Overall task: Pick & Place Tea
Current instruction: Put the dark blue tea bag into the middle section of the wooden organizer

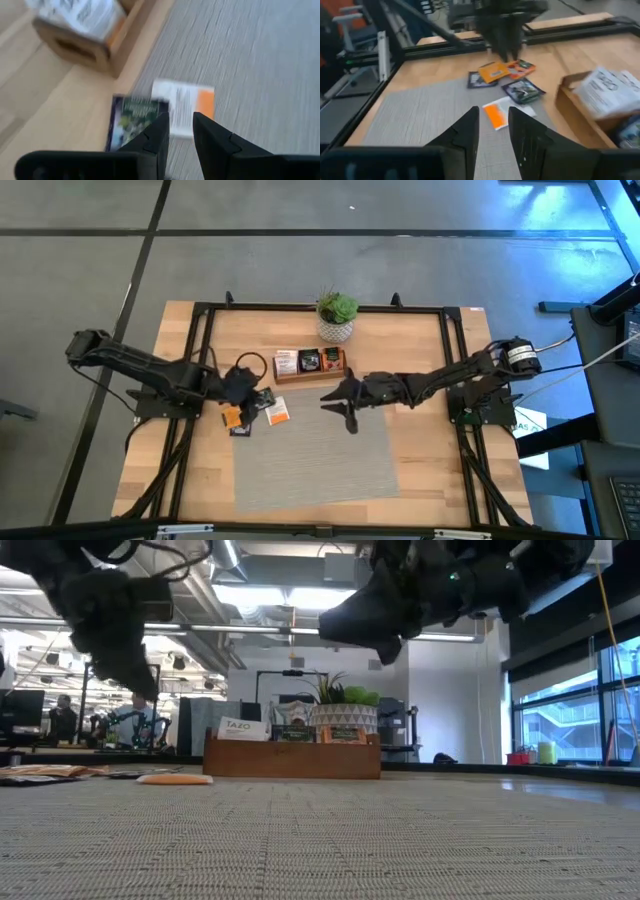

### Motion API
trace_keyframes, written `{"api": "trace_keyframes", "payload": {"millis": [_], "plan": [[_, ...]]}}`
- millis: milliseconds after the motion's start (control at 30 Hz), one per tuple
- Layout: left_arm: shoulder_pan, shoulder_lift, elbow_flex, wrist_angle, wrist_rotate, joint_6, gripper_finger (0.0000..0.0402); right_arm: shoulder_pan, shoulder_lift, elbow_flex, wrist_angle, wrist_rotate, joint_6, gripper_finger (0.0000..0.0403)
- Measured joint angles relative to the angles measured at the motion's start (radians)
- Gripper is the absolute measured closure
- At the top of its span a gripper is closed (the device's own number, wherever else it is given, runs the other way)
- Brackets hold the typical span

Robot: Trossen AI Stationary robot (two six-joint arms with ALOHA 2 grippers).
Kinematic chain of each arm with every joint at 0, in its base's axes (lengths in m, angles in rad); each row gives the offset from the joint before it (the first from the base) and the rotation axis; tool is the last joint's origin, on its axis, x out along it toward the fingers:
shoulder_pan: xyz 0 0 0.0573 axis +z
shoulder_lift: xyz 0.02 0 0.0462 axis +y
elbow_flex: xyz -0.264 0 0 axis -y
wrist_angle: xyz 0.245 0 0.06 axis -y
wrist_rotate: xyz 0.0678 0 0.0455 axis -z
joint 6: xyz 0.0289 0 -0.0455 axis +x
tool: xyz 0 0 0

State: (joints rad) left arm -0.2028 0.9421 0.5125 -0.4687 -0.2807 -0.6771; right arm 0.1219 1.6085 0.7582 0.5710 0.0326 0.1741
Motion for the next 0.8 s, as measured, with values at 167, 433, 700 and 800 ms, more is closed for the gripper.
{"api": "trace_keyframes", "payload": {"millis": [167,433,700,800], "plan": [[-0.007,0.027,0.0,-0.089,-0.02,-0.03,0.032,-0.037,0.0,0.007,-0.014,-0.002,0.081,0.0295],[-0.021,0.144,0.0,-0.126,-0.029,-0.072,0.0318,-0.047,0.09,0.212,-0.174,-0.017,0.001,0.0283],[-0.027,0.294,-0.001,-0.125,-0.036,-0.106,0.0322,-0.056,0.253,0.433,-0.379,-0.004,0.055,0.0206],[-0.028,0.335,-0.001,-0.125,-0.043,-0.113,0.0322,-0.06,0.31,0.487,-0.373,-0.003,0.058,0.0181]]}}
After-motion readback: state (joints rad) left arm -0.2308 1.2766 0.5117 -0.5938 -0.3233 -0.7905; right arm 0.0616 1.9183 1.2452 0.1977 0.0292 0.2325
